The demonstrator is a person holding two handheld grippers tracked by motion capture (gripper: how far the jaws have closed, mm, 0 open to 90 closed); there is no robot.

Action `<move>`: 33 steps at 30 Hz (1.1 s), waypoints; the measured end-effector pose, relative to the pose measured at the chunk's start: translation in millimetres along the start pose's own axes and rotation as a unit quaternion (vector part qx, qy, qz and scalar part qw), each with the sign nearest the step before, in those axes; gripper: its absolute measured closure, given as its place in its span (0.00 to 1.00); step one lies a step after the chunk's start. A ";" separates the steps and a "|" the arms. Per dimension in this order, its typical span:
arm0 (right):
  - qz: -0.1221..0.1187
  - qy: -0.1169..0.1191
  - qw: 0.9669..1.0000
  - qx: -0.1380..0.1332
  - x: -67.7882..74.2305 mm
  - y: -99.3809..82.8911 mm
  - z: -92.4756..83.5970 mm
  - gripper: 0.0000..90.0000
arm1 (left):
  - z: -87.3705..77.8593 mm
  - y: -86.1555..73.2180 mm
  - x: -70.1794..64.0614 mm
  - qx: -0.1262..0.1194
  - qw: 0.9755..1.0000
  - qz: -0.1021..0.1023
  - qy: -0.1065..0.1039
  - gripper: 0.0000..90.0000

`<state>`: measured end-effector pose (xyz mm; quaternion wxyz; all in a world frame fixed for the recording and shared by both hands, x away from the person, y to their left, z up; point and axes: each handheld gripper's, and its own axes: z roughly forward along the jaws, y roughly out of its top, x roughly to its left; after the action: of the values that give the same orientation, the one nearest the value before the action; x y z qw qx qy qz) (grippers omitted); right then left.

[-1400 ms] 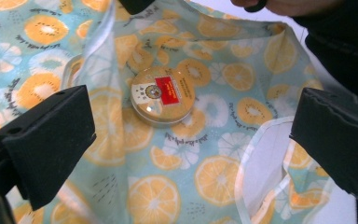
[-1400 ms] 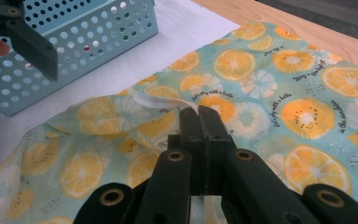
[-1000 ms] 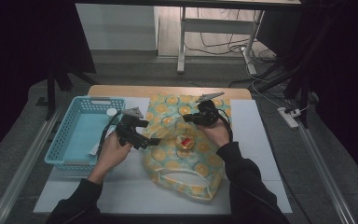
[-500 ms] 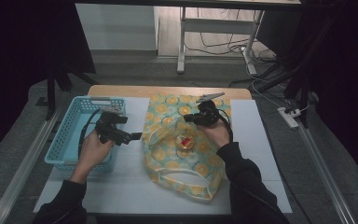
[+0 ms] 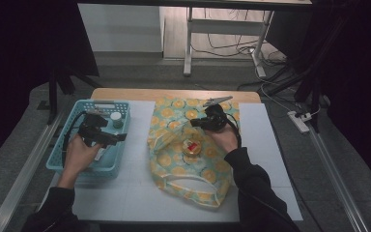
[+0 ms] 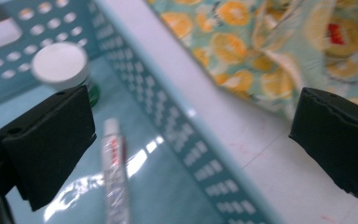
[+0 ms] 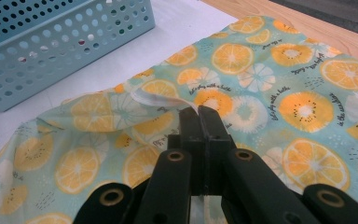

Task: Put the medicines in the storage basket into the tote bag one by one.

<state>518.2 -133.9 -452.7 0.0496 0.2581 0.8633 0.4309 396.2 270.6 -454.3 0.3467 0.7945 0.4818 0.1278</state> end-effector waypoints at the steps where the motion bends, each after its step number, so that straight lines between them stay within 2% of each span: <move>1: 0.000 0.000 1.000 0.000 0.0 -0.1 0.2 1.00 | -0.4 -1.9 3.0 0.001 1.000 -0.003 0.003 0.00; 4: -0.001 0.000 1.000 0.001 0.3 -0.1 1.0 1.00 | -0.4 -6.8 12.5 0.013 1.000 -0.010 0.006 0.00; 7: -0.002 0.000 1.000 0.002 0.7 0.3 1.6 1.00 | 2.3 -11.4 20.3 0.031 0.999 -0.009 0.015 0.00; 11: -0.003 0.001 1.000 0.002 1.3 0.9 1.8 1.00 | 10.6 -16.6 28.7 0.060 0.998 -0.012 0.028 0.00; 17: -0.003 0.000 1.000 0.003 1.1 0.6 1.4 1.00 | 24.2 -21.9 38.4 0.096 0.995 -0.025 0.026 0.00; 23: -0.004 0.000 1.000 0.003 1.4 0.2 1.7 1.00 | 37.6 -23.5 42.6 0.143 0.989 -0.021 0.025 0.00; 27: -0.005 0.001 1.000 0.003 1.7 0.2 1.7 1.00 | 44.0 -24.4 45.0 0.168 0.985 -0.028 0.026 0.00; 30: -0.005 0.001 1.000 0.003 2.2 0.2 1.5 1.00 | 47.4 -26.0 46.2 0.192 0.980 -0.026 0.031 0.06; 33: -0.005 0.001 1.000 0.004 2.1 -0.4 1.4 1.00 | 47.2 -27.0 46.6 0.204 0.978 -0.017 0.031 0.16</move>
<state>516.7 -132.1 -453.5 0.0498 0.2534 0.8663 0.4276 426.8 298.2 -513.0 0.1641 0.8358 0.5220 0.0457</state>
